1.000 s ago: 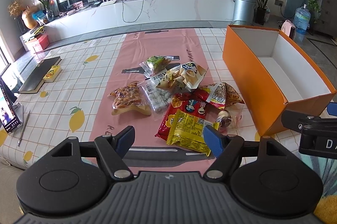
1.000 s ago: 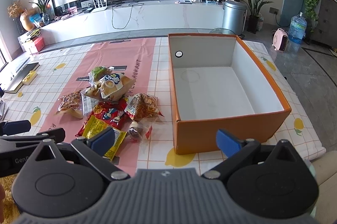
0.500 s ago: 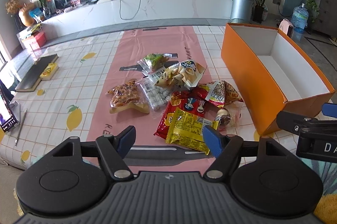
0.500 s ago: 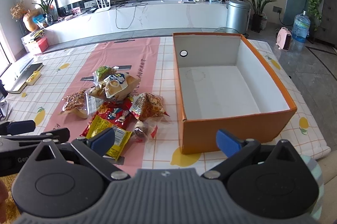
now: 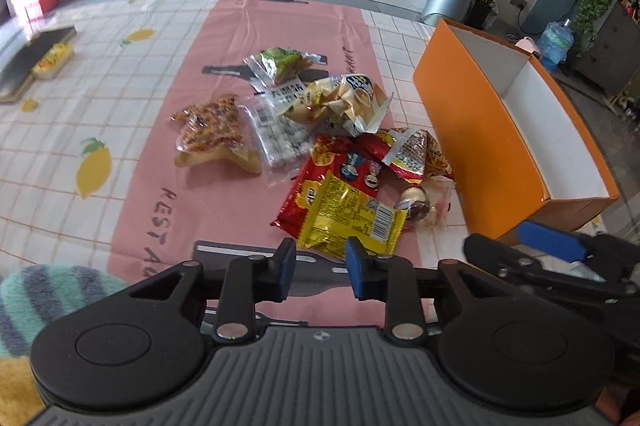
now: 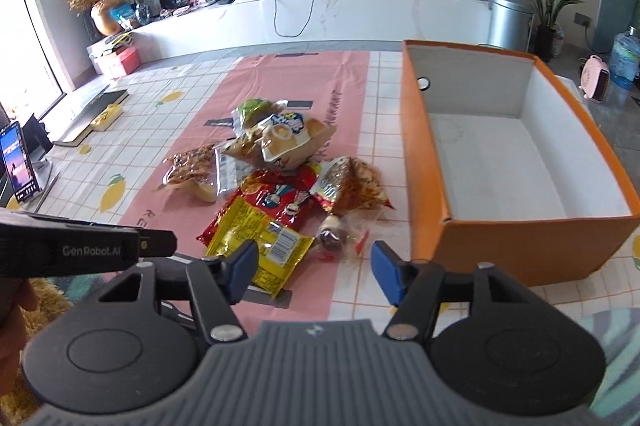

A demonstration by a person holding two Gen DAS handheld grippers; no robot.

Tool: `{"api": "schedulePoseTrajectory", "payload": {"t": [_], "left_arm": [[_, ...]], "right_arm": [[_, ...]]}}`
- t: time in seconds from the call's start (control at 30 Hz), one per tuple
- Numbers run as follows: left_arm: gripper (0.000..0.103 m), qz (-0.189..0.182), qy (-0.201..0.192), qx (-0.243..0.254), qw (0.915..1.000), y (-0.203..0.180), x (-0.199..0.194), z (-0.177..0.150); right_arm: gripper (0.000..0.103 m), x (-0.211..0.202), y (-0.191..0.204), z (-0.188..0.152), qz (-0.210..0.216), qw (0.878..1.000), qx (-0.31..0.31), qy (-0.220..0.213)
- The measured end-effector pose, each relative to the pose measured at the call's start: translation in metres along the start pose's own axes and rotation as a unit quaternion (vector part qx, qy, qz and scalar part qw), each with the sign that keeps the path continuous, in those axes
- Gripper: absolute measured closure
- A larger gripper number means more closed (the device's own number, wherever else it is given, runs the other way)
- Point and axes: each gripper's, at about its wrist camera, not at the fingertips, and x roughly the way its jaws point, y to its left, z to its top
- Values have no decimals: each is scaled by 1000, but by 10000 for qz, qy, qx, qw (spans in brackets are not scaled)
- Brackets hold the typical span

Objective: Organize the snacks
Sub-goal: 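Grasp the yellow packet with the left tool while the right grasps the clear ball packet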

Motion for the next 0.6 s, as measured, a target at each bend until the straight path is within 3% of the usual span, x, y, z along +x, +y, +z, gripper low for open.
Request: {"api": "schedulePoseTrajectory", "payload": {"t": [0.07,0.17,0.43,0.6], "left_arm": [[67,-184,67,-118,9997,4,7,1],[67,-247,172,-183,9994,8,20,3],[66,-324,560,-467,9968,21,57,10],[51,-362,678,-628,9951,25,76,12]], "right_arm": [[55,10,2,-1,-8,10000,-25,78],[60,26,2,-3,14,9998,-3,213],[53,67,1,-3,-15,9984,-118,557],[53,86,-12,5,-95,9985,214,500]]}}
